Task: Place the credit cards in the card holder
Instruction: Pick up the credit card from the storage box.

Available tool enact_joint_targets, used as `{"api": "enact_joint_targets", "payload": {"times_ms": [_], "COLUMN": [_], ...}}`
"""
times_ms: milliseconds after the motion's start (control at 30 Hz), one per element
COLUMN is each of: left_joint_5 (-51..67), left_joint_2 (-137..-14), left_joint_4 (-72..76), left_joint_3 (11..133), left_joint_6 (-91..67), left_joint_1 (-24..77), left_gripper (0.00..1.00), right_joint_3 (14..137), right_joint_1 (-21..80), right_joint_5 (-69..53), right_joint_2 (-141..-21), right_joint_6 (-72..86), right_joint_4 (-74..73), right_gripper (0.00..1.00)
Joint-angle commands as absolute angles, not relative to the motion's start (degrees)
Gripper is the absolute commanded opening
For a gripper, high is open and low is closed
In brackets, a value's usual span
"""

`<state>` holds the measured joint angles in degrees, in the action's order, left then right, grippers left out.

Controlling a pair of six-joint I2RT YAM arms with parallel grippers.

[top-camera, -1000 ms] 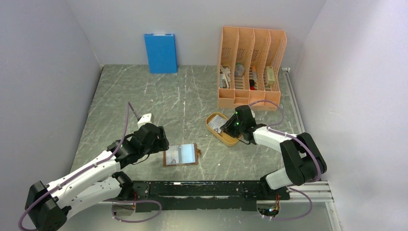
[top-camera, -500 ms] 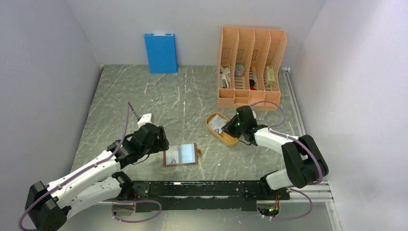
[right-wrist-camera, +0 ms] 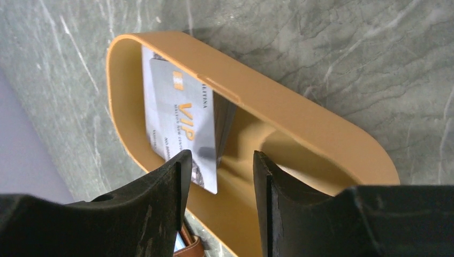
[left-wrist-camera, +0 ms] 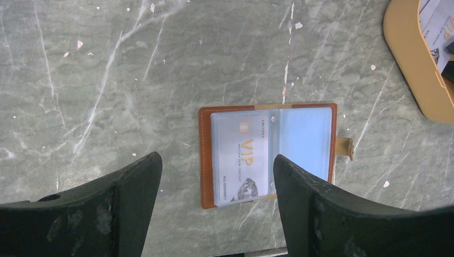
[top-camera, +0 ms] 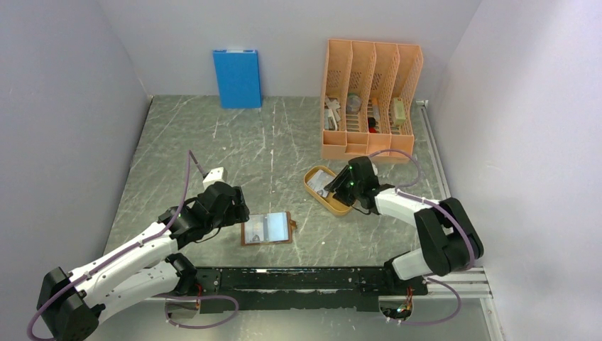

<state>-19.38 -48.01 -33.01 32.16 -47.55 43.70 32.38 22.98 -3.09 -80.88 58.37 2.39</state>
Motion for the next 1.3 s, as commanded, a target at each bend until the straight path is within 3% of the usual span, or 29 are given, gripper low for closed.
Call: {"api": "enact_joint_targets", "payload": {"times_ms": [0,133,433,833,1267], "left_joint_5": [-20.3,-20.3,-20.3,-20.4,-20.4], "left_joint_2": [-47.8,-47.8,-48.0,-48.3,-48.4], "left_joint_4": [-32.9,-32.7,-32.7,-32.9,-32.8], "left_joint_3": [31.8,31.6,31.7,31.9,31.9], "left_joint_6": [-47.0,-47.1,-47.1,-47.0,-46.9], "left_joint_1": [43.9,43.9,43.9,43.9,43.9], "left_gripper": [0.80,0.80,0.80,0.80,0.80], "right_joint_3": [34.5,34.8,32.8,31.7,31.9], "right_joint_1": [22.6,22.6,22.6,22.4,22.4], "right_joint_5": [-3.6,-4.5,-4.1,-3.9,-4.2], "right_joint_2": [-83.8,-85.3,-83.1,-81.3,-78.2], "right_joint_6": [57.1,56.6,57.1,57.3,57.6], "right_joint_4": [1.6,1.8,2.3,2.9,2.1], "right_gripper": [0.50,0.48,0.30,0.22,0.05]}}
